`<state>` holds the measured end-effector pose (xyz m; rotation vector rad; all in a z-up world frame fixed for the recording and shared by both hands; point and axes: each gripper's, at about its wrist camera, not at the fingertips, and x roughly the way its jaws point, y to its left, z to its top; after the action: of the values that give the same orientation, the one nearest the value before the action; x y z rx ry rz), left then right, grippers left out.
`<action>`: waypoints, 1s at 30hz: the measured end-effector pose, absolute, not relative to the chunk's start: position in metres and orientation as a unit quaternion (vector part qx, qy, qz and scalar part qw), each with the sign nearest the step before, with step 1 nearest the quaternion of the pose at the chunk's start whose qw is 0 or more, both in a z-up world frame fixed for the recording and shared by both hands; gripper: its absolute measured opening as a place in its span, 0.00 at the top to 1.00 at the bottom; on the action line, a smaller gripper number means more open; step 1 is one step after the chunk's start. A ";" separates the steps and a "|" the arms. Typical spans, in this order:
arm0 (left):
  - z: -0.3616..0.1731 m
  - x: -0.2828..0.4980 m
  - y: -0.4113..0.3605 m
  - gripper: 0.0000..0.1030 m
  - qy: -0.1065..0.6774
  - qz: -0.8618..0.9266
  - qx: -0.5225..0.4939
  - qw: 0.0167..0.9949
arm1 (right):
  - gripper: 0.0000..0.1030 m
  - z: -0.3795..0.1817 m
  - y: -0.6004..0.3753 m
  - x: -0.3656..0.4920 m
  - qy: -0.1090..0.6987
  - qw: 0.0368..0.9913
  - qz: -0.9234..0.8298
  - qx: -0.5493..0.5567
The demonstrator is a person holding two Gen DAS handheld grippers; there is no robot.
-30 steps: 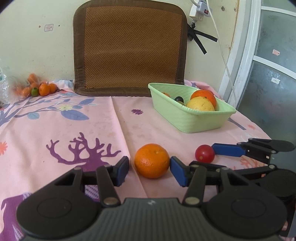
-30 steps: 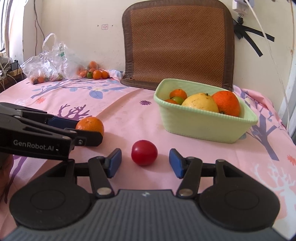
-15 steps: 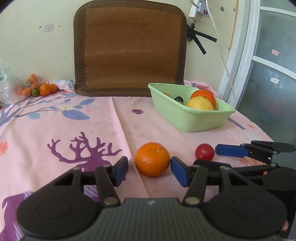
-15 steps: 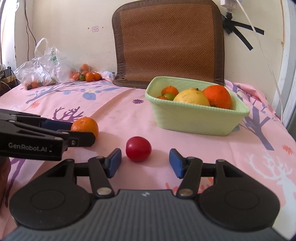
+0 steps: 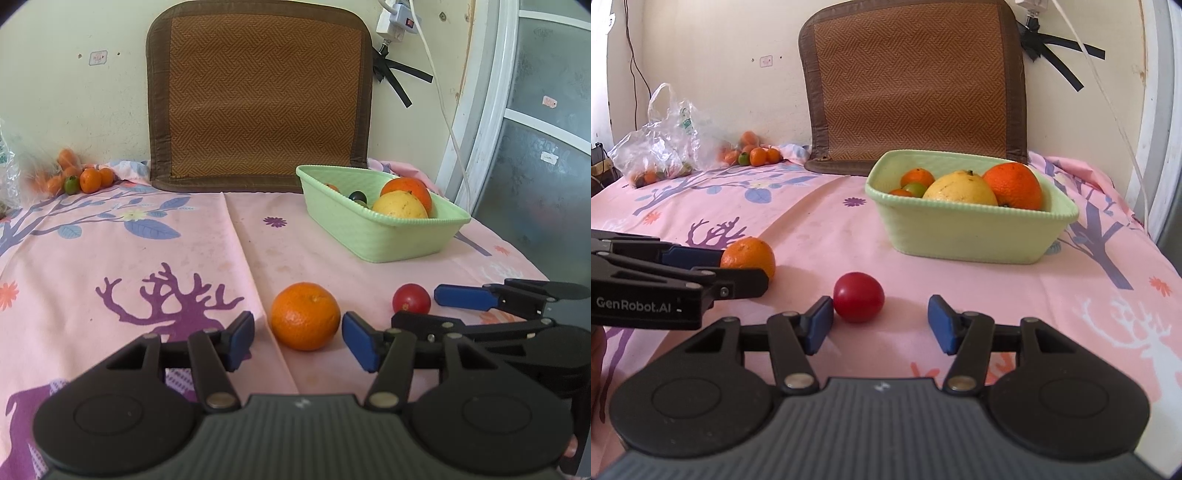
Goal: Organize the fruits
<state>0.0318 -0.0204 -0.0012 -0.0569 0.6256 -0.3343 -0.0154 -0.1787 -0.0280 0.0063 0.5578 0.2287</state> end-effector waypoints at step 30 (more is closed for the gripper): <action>-0.001 0.031 -0.020 0.42 0.306 -0.164 -0.031 0.937 | 0.42 -0.030 -0.179 -0.017 0.272 0.956 0.113 -0.001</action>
<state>0.0308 -0.0201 -0.0006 -0.0626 0.6250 -0.3345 -0.0166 -0.1786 -0.0299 -0.0030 0.5532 0.2287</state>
